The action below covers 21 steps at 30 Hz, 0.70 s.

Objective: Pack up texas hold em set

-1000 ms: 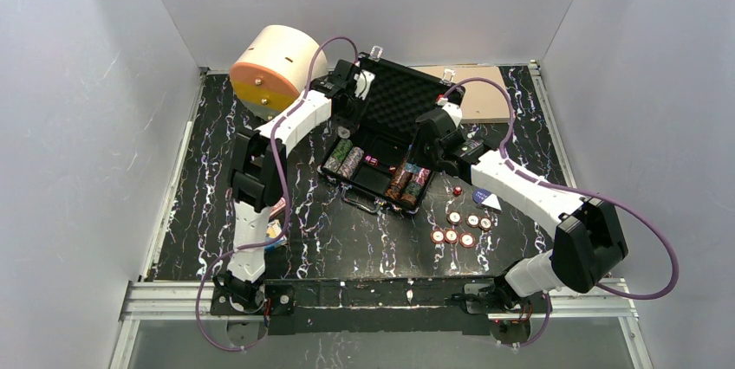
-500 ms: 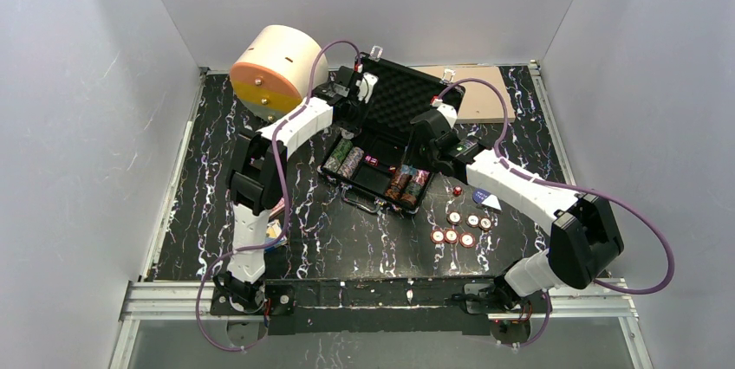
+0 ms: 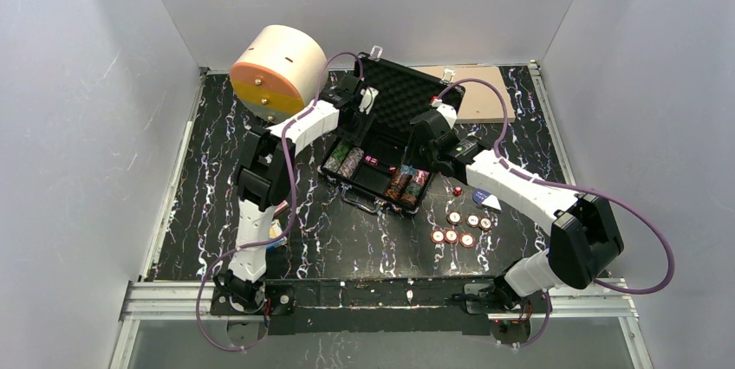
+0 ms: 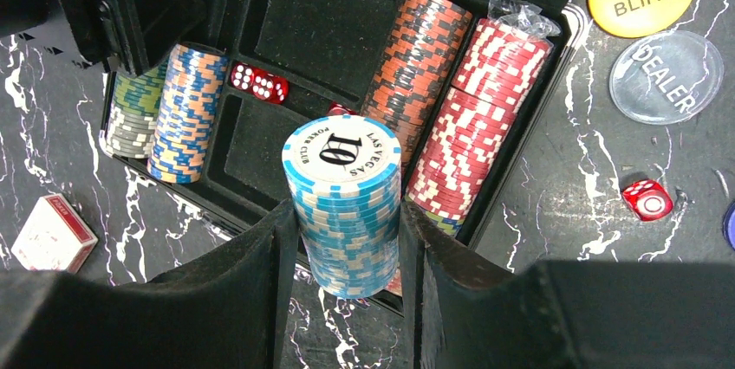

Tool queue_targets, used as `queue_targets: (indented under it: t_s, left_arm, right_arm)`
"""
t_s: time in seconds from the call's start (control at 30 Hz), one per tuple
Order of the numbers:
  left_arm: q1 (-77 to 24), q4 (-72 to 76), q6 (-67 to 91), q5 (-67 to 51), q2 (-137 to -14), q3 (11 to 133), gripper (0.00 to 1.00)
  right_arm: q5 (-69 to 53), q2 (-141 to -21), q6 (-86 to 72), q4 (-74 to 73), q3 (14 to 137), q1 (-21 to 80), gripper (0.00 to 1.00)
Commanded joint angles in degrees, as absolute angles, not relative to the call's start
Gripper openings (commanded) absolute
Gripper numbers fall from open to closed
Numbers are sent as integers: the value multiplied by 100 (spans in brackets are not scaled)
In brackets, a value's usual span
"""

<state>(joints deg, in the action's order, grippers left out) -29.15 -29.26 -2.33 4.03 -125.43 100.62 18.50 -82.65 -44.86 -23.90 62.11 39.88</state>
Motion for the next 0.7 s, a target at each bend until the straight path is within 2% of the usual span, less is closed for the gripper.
queue_targets:
  t_s: [0.0, 0.07, 0.13, 0.57, 0.67]
  left_arm:
    - [-2927, -3404, -148, 456, -12576, 10373, 45]
    - [-2927, -3386, -97, 482, -12549, 10441, 31]
    - [-2927, -3377, -71, 493, -12501, 10536, 25]
    - [-2927, -2760, -96, 542, -11690, 10282, 25]
    - [-2927, -2392, -80, 609, -11296, 9934, 33]
  right_arm:
    - [2030, -8042, -4553, -2128, 6447, 4021, 22]
    - [2017, -8055, -4553, -2126, 6464, 4022, 22]
    - [2016, -8067, -4546, -2118, 6484, 4019, 22]
    - [1995, -8056, -4595, -1995, 6513, 4021, 22]
    - [1995, -8015, -4606, -1977, 6491, 4021, 22]
